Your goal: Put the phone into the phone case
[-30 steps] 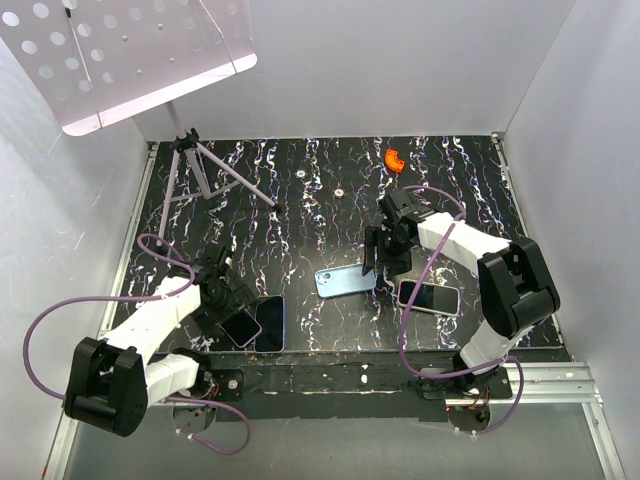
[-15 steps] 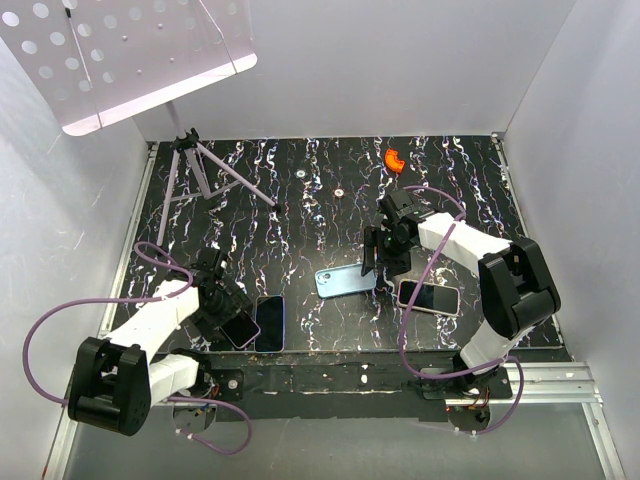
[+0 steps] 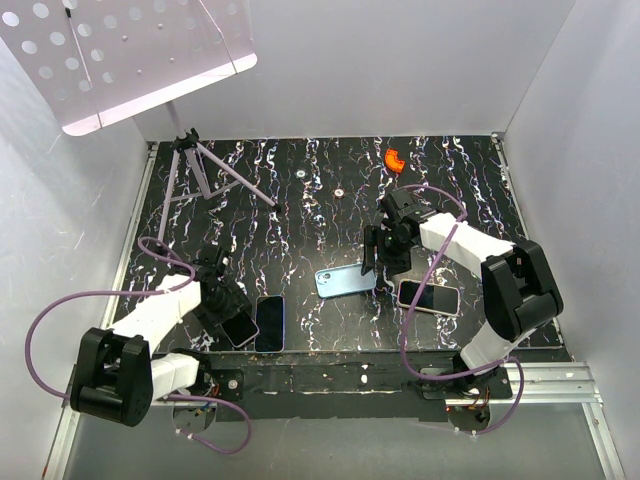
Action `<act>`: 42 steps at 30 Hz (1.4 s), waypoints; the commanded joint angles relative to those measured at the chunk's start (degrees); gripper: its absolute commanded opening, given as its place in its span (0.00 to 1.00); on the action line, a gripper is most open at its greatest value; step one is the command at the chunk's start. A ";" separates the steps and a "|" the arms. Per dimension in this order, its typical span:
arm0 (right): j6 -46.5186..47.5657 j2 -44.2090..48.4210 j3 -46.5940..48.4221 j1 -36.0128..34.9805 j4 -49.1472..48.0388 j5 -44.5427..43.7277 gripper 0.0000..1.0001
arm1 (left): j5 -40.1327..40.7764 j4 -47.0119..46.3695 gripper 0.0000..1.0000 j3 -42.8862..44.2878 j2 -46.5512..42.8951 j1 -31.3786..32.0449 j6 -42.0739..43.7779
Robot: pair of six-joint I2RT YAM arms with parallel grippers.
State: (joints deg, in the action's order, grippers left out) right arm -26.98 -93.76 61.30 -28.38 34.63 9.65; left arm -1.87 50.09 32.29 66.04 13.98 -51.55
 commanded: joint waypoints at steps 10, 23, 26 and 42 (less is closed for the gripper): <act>-0.26 2.96 4.00 0.43 2.11 4.85 0.73 | -0.59 -2.01 0.00 7.78 -5.04 0.43 9.97; -0.09 5.86 5.94 4.03 3.33 14.42 0.74 | -0.77 -2.80 0.00 15.42 -1.80 13.43 15.86; 0.35 6.39 6.11 4.91 3.51 16.97 0.74 | -0.07 -3.50 0.00 17.45 -0.48 17.56 16.92; 1.76 4.72 8.22 5.18 1.32 43.42 0.79 | 3.71 -7.63 0.00 25.80 3.04 37.25 24.12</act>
State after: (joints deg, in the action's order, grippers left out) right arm -26.13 -89.19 66.22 -22.90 37.34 43.66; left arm -0.54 45.36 54.19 69.04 47.13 -30.52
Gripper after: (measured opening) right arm 0.792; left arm 0.674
